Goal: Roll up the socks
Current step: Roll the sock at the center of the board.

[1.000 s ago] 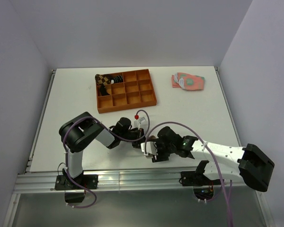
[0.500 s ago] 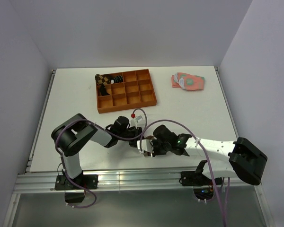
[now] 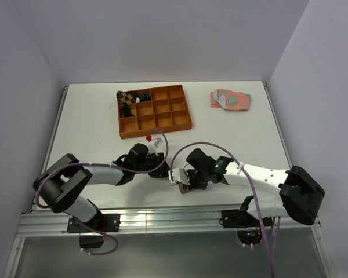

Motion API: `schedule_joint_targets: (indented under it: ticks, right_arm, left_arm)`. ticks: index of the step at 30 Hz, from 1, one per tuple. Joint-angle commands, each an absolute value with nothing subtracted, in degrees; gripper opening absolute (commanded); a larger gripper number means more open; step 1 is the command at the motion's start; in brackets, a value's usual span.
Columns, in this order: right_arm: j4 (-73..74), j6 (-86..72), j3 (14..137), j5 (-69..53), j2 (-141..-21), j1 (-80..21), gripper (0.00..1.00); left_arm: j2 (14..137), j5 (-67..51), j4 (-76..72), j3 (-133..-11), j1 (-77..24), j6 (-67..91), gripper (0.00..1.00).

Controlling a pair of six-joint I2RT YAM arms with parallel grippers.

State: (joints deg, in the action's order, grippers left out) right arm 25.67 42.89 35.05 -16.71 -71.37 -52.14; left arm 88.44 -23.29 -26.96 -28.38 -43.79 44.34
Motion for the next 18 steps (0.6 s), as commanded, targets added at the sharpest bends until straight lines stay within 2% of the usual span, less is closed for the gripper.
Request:
schedule_joint_targets:
  ticks: [1,9,18]
  right_arm:
    - [33.21,42.97,40.59,-22.39,-75.40,-50.10,0.19]
    - [45.34,47.19,53.85,-31.90,-90.25,-41.06,0.19]
    - [53.79,46.58,65.82,-35.95,-106.60,-35.77,0.18]
  left_arm:
    - [84.38,-17.06,-27.85,-24.53,-43.59,42.89,0.39]
    - [78.58,-13.72,-36.73,-15.65,-45.08,45.44,0.41]
    - [76.90,-5.02,-38.77,-17.83,-53.52,40.87,0.48]
